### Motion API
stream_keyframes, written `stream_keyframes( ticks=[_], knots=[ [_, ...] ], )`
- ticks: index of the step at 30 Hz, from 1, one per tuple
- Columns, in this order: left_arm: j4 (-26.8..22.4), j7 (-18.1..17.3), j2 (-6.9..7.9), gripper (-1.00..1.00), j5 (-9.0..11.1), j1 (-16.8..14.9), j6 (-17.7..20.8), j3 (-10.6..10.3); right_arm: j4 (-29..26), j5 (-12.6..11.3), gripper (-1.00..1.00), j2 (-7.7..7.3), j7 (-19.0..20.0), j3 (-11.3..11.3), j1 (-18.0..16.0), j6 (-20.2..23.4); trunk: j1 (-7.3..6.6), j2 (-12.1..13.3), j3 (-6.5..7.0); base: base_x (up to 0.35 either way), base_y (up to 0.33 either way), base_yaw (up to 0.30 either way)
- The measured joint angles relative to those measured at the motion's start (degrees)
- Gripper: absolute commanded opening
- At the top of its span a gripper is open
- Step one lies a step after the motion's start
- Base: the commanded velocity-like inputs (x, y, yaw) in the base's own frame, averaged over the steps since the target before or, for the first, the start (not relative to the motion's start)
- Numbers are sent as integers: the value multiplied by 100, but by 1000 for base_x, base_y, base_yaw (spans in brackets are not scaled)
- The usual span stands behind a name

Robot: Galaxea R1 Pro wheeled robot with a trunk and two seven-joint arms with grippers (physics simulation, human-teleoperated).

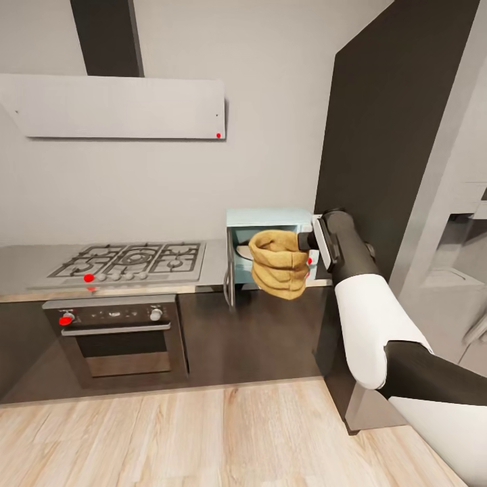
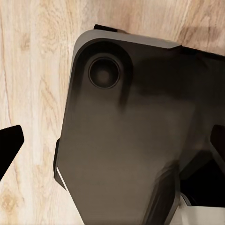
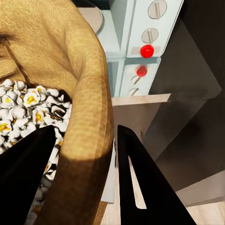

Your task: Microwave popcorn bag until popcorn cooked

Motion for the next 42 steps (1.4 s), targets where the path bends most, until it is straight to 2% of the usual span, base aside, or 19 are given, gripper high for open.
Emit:
stream_keyframes(
  ticks=[11, 19, 32, 42],
  knots=[
    [0, 0, 0, 100, -8, 0, 8, -6, 21, -2, -100, 0, 0, 0, 3, 0, -2, 0, 0, 70, 0, 0],
    [0, 0, 0, 100, -9, 1, 9, -5, 518, 10, -100, -11, -8, 5, -1, 1, -2, 0, 0, 217, 0, 0],
    [1, 0, 0, 100, -4, 2, 0, 1, 441, 23, -100, -10, 0, 11, -2, 1, 0, 0, 0, 40, 0, 0],
    [0, 0, 0, 100, -9, 1, 1, 0, 443, 23, -100, -9, 0, 12, -3, 0, 0, 0, 0, 165, 0, 0]
  ],
)
